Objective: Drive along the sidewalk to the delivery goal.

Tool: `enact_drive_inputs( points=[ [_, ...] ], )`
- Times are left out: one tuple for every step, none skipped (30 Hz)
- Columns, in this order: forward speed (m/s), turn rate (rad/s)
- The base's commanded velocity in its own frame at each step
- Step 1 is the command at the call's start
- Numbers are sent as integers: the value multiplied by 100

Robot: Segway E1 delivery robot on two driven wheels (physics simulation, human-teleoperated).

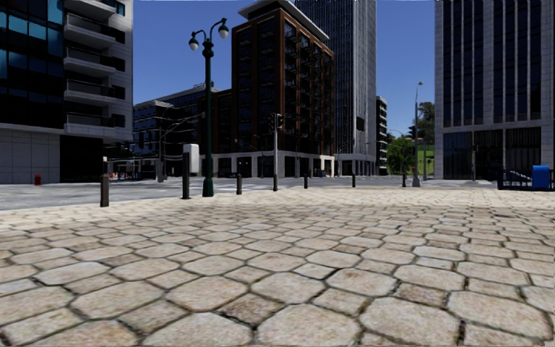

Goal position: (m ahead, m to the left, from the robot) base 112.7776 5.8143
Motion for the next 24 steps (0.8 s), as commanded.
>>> enact_drive_inputs(
  points=[
    [200,0],
    [200,0],
    [200,0],
    [200,0],
    [200,0],
    [200,0],
    [200,0],
    [200,0],
    [200,0],
    [200,0],
    [200,0],
    [200,0],
    [200,0],
    [200,-5],
    [200,-9],
    [200,-9],
    [200,-10],
    [200,-10],
    [200,-11],
    [200,-11],
    [200,-11],
    [200,-11],
    [200,-11],
    [200,-11]
  ],
)
